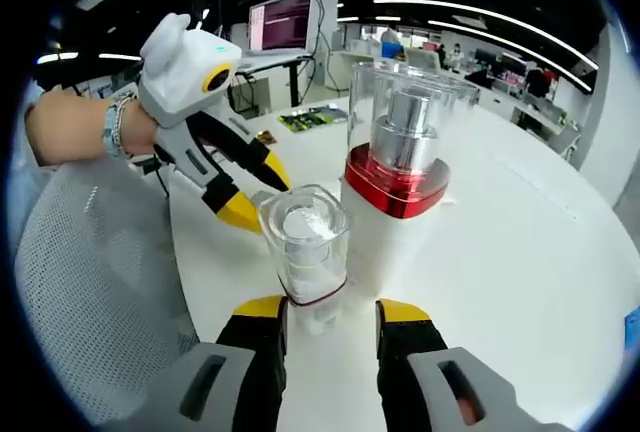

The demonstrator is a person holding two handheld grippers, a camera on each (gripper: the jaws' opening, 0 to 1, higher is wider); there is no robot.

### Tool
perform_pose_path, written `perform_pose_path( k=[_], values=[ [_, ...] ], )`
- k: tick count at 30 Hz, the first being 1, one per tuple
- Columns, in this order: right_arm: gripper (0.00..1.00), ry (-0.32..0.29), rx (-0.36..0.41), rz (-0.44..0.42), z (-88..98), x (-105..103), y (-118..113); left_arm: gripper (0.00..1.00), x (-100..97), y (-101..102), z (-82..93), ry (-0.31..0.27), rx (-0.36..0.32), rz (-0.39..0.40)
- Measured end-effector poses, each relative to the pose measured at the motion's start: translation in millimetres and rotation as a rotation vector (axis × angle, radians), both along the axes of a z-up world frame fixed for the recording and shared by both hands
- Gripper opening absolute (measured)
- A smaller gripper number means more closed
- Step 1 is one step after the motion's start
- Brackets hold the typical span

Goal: Arrange the skincare products in the storage area until every visible bottle or jar stands upright without overlapping.

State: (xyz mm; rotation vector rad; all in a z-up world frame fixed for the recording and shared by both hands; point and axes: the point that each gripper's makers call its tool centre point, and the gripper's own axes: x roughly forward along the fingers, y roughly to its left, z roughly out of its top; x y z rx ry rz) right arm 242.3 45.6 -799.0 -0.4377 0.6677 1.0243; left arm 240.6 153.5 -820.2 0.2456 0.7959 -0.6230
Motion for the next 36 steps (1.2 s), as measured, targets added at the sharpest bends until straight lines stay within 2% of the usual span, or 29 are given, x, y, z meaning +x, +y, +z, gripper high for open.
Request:
perform_pose_path(
  k=[11, 15, 20, 36],
  values=[
    [0.27, -0.032, -0.025, 0.001, -1.3, 4.7, -4.1, 0.29, -0.7, -0.7, -0.7, 0.001, 0.007, -0.007],
    [0.29, -0.02, -0.021, -0.017, -1.5, 6.6, -7.3, 0.28, -0.3, -0.2, -1.3, 0.0, 0.013, -0.009],
    [0.29, -0.042, -0.037, -0.006, -1.2, 6.7, -7.0, 0.28, 0.0, 0.9, -0.9, -0.001, 0.014, -0.004],
    [0.3, -0.051, -0.055, -0.02, -2.3, 10.3, -12.5, 0.28, -1.3, 0.5, -2.7, 0.003, 0.027, -0.015]
  ],
)
